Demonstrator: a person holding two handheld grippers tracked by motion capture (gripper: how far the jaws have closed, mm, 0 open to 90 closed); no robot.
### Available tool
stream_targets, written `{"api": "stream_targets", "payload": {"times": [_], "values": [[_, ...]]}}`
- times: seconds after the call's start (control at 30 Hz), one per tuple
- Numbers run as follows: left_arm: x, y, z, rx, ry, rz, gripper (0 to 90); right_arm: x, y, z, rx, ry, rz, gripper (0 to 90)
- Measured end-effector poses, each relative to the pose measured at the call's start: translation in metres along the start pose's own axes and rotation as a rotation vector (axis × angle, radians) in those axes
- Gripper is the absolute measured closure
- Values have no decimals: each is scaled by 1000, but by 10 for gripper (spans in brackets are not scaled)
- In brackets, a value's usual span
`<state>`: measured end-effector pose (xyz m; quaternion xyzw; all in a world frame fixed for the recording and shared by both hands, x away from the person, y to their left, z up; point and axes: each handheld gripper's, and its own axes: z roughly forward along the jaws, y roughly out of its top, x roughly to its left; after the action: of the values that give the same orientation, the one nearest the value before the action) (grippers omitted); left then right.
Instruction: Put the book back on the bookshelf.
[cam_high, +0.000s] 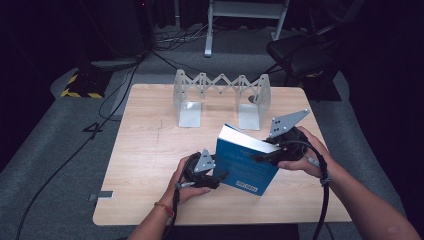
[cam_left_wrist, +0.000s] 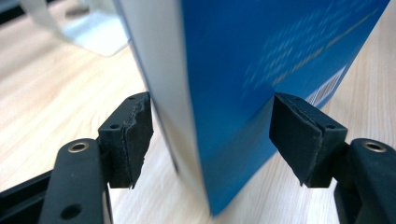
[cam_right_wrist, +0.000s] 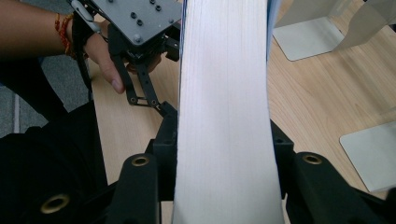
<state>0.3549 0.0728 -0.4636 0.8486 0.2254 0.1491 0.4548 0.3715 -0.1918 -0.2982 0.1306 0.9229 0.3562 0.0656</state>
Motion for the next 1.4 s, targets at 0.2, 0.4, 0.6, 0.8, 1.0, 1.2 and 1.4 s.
{"api": "stream_targets", "payload": {"times": [0.2, 0.4, 0.6, 0.8, 1.0, 1.2, 1.4], "values": [[9, -26, -22, 121, 18, -58, 239, -3, 1, 0, 6, -4, 11, 606], [22, -53, -40, 219, 56, -160, 192, -4, 1, 0, 4, -7, 12, 608], [25, -70, -52, 247, 120, -185, 198, -3, 1, 0, 4, -4, 5, 607], [29, -81, -53, 252, 129, -222, 188, -3, -2, 0, -17, -3, 10, 605], [28, -82, -50, 244, 140, -191, 145, -5, -3, 0, -28, -8, 20, 609], [28, -82, -50, 243, 138, -193, 144, -8, -2, 0, -28, -15, 22, 611], [29, -82, -50, 245, 137, -197, 138, -10, 2, 1, -29, -16, 31, 612]]}}
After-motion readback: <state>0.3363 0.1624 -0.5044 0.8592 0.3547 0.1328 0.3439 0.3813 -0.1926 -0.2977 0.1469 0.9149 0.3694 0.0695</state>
